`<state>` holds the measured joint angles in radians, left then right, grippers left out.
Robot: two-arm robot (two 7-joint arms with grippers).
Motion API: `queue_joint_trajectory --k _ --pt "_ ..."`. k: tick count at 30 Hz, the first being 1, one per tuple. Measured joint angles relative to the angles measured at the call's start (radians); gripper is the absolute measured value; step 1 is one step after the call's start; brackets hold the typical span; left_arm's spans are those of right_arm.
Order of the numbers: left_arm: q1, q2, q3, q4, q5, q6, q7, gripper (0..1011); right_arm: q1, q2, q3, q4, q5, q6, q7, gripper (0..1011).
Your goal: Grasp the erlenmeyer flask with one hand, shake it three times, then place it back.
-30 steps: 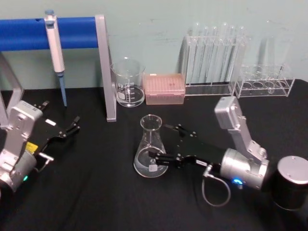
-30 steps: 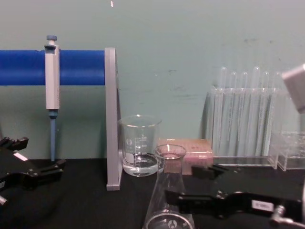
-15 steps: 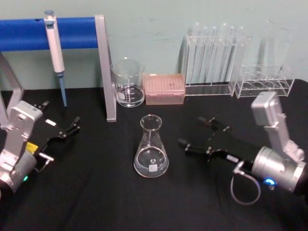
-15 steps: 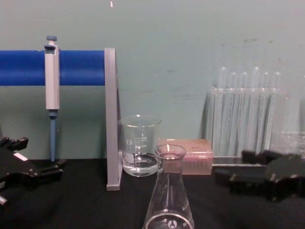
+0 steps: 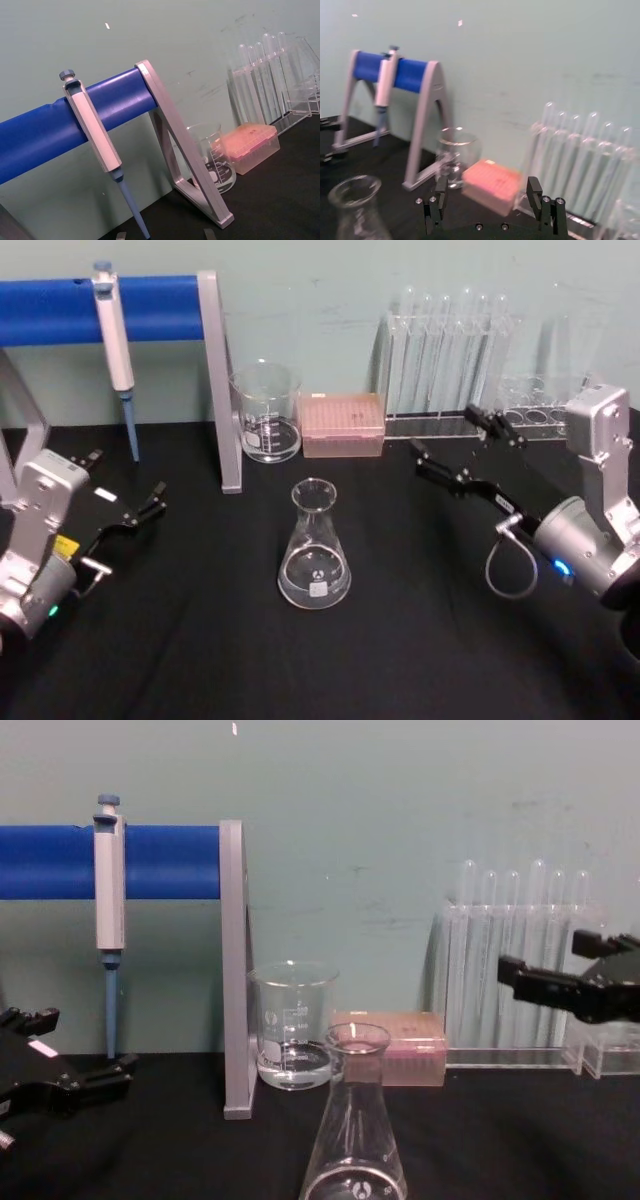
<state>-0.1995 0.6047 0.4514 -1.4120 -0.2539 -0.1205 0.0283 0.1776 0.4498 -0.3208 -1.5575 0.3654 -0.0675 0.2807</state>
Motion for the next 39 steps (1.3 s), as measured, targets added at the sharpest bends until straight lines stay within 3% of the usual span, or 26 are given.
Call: queue_joint_trajectory --k 9,17,29,39 --pt "0.0 0.0 0.0 0.0 0.0 0.0 0.0 1001 0.043 -0.105 -0.003 0.091 -0.1 -0.032 -0.119 1000" --pt "0.0 0.0 0.0 0.0 0.0 0.0 0.0 1001 0.057 -0.167 -0.002 0.182 -0.114 -0.018 -0.142 1000" --pt "0.0 0.0 0.0 0.0 0.0 0.0 0.0 1001 0.062 -0.204 0.011 0.264 -0.122 0.053 -0.136 1000" --pt "0.0 0.0 0.0 0.0 0.0 0.0 0.0 1001 0.065 -0.213 0.029 0.281 -0.124 0.063 -0.088 1000"
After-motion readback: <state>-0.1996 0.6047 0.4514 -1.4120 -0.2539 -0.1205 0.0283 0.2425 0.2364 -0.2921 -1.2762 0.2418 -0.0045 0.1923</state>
